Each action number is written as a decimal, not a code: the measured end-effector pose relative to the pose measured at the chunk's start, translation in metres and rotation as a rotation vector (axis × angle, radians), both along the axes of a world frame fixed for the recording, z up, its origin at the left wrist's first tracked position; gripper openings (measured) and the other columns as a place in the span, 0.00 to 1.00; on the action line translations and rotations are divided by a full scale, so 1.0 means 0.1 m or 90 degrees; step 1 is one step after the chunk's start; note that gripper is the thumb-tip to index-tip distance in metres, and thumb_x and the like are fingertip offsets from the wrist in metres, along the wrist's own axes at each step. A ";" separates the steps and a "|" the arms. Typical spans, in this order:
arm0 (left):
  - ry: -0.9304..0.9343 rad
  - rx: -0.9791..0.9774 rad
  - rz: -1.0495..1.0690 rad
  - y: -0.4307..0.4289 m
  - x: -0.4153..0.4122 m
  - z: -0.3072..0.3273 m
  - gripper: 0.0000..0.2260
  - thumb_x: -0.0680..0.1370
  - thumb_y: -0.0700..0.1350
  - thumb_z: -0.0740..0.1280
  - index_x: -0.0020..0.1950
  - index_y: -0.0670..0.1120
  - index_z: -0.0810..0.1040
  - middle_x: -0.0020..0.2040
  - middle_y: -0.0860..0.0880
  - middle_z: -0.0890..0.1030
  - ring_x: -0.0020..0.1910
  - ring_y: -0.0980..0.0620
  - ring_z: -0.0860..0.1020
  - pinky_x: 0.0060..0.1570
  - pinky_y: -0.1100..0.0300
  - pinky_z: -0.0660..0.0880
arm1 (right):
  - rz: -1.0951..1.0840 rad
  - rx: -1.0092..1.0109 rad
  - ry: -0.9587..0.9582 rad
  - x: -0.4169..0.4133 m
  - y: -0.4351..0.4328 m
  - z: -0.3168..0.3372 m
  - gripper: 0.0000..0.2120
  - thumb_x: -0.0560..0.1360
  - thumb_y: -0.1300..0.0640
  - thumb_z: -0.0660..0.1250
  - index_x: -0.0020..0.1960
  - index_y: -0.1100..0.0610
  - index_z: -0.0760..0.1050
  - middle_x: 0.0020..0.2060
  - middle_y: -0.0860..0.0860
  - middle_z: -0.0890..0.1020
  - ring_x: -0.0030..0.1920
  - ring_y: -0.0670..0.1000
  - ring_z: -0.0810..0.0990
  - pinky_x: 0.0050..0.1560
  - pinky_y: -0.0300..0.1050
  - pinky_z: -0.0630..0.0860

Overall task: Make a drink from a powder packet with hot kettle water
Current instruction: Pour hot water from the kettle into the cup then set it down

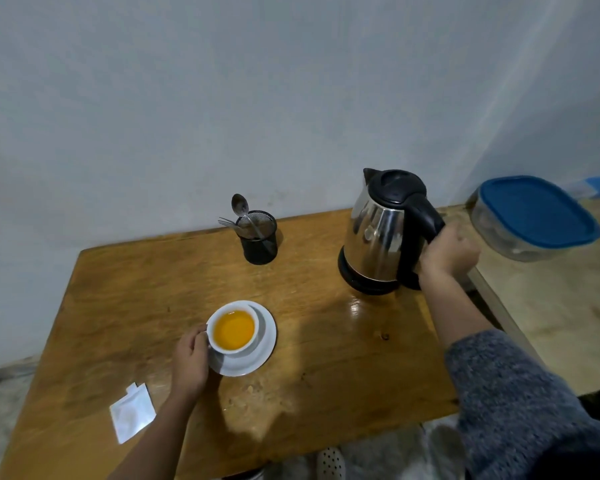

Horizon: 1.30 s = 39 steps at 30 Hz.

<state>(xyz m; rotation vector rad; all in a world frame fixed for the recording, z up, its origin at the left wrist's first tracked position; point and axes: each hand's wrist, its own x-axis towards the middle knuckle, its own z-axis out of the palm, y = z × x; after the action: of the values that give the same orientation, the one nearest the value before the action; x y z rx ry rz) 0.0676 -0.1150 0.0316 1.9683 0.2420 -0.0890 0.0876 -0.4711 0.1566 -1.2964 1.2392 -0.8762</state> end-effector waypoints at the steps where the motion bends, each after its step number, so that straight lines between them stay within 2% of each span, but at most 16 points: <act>1: -0.004 0.000 0.001 -0.01 0.00 0.01 0.10 0.80 0.39 0.55 0.48 0.45 0.76 0.44 0.48 0.76 0.42 0.51 0.74 0.41 0.58 0.70 | 0.003 -0.007 -0.004 0.01 -0.01 0.00 0.17 0.77 0.52 0.59 0.32 0.58 0.70 0.26 0.48 0.70 0.27 0.47 0.69 0.31 0.43 0.66; 4: -0.008 0.011 0.007 -0.02 -0.01 0.02 0.10 0.80 0.39 0.55 0.48 0.45 0.75 0.46 0.46 0.76 0.44 0.49 0.73 0.42 0.55 0.70 | 0.008 -0.008 -0.014 -0.01 -0.05 -0.01 0.19 0.77 0.54 0.58 0.27 0.54 0.66 0.25 0.48 0.69 0.26 0.46 0.67 0.29 0.41 0.65; 7: -0.002 0.016 0.012 -0.02 -0.02 0.01 0.10 0.80 0.39 0.54 0.49 0.46 0.75 0.48 0.46 0.75 0.48 0.47 0.73 0.46 0.53 0.68 | 0.018 -0.002 -0.016 -0.03 -0.09 0.02 0.19 0.78 0.55 0.57 0.28 0.54 0.65 0.25 0.48 0.68 0.26 0.44 0.67 0.27 0.38 0.64; 10: -0.005 0.019 0.008 -0.03 -0.02 0.03 0.10 0.80 0.39 0.54 0.49 0.46 0.74 0.48 0.47 0.75 0.47 0.49 0.73 0.44 0.54 0.69 | 0.042 -0.013 -0.014 -0.02 -0.09 0.04 0.18 0.78 0.56 0.57 0.29 0.54 0.66 0.26 0.48 0.69 0.26 0.44 0.67 0.25 0.35 0.65; 14: -0.005 0.023 -0.003 0.00 -0.01 0.01 0.10 0.80 0.39 0.54 0.50 0.46 0.75 0.47 0.47 0.75 0.45 0.50 0.73 0.42 0.55 0.70 | 0.076 -0.054 -0.013 -0.02 -0.04 0.00 0.20 0.78 0.56 0.58 0.27 0.55 0.64 0.25 0.49 0.67 0.25 0.46 0.66 0.29 0.41 0.64; 17: 0.005 0.030 -0.001 0.02 0.00 -0.03 0.11 0.80 0.40 0.54 0.51 0.45 0.76 0.50 0.46 0.76 0.49 0.47 0.73 0.46 0.54 0.68 | 0.102 -0.092 0.002 -0.06 0.00 -0.04 0.21 0.78 0.56 0.57 0.27 0.55 0.63 0.24 0.50 0.66 0.24 0.47 0.65 0.26 0.38 0.63; 20: 0.010 0.030 -0.006 0.02 -0.01 -0.01 0.12 0.80 0.40 0.54 0.54 0.42 0.76 0.50 0.46 0.76 0.49 0.48 0.73 0.46 0.55 0.68 | 0.103 -0.104 -0.005 -0.08 0.01 -0.05 0.21 0.78 0.57 0.57 0.26 0.56 0.62 0.24 0.51 0.66 0.24 0.47 0.65 0.26 0.39 0.63; 22: 0.006 0.025 -0.014 0.03 -0.02 0.01 0.12 0.80 0.40 0.54 0.54 0.42 0.77 0.49 0.46 0.76 0.48 0.49 0.73 0.45 0.56 0.68 | 0.099 -0.109 0.004 -0.10 0.01 -0.06 0.21 0.77 0.58 0.57 0.26 0.56 0.62 0.23 0.51 0.65 0.24 0.47 0.64 0.24 0.35 0.63; 26: 0.015 0.019 -0.025 0.08 0.01 -0.04 0.11 0.80 0.41 0.55 0.53 0.43 0.77 0.50 0.45 0.76 0.50 0.47 0.74 0.46 0.55 0.69 | 0.091 -0.094 -0.011 -0.15 -0.02 -0.08 0.20 0.76 0.60 0.58 0.26 0.57 0.62 0.23 0.51 0.66 0.25 0.48 0.66 0.27 0.41 0.64; 28: 0.024 0.017 -0.027 0.11 0.02 -0.07 0.11 0.80 0.42 0.55 0.53 0.44 0.77 0.51 0.45 0.77 0.50 0.47 0.74 0.47 0.54 0.69 | 0.093 -0.100 -0.008 -0.16 -0.02 -0.07 0.20 0.76 0.60 0.58 0.26 0.56 0.62 0.24 0.51 0.66 0.24 0.47 0.66 0.25 0.37 0.64; 30: 0.026 0.018 -0.028 0.12 0.02 -0.08 0.11 0.80 0.42 0.56 0.53 0.44 0.77 0.50 0.45 0.77 0.49 0.47 0.74 0.47 0.54 0.70 | 0.096 -0.112 -0.007 -0.18 -0.02 -0.05 0.20 0.76 0.61 0.58 0.26 0.56 0.62 0.23 0.51 0.66 0.21 0.44 0.67 0.20 0.31 0.61; 34: 0.025 0.017 -0.034 0.12 0.04 -0.08 0.11 0.80 0.41 0.56 0.53 0.44 0.78 0.50 0.45 0.77 0.49 0.47 0.74 0.47 0.54 0.69 | 0.085 -0.106 -0.014 -0.23 0.00 -0.03 0.20 0.76 0.61 0.58 0.26 0.56 0.63 0.24 0.51 0.66 0.17 0.38 0.69 0.18 0.28 0.61; 36: 0.028 0.017 -0.033 0.13 0.04 -0.09 0.11 0.80 0.41 0.56 0.54 0.43 0.78 0.50 0.45 0.76 0.50 0.47 0.74 0.47 0.54 0.69 | 0.065 -0.087 -0.024 -0.22 0.00 -0.01 0.19 0.76 0.60 0.58 0.26 0.56 0.64 0.24 0.51 0.67 0.20 0.41 0.70 0.19 0.28 0.61; 39: 0.033 0.015 -0.030 0.14 0.04 -0.11 0.11 0.80 0.42 0.56 0.54 0.43 0.78 0.51 0.45 0.77 0.50 0.47 0.74 0.47 0.54 0.70 | 0.050 -0.087 -0.014 -0.17 0.01 0.02 0.20 0.76 0.59 0.59 0.26 0.56 0.63 0.24 0.50 0.67 0.25 0.45 0.67 0.25 0.36 0.64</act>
<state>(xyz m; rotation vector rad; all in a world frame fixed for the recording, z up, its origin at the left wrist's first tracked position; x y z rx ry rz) 0.0719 -0.1015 0.0210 1.9969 0.2314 -0.1695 0.0710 -0.4703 0.1586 -1.4299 1.1190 -0.9289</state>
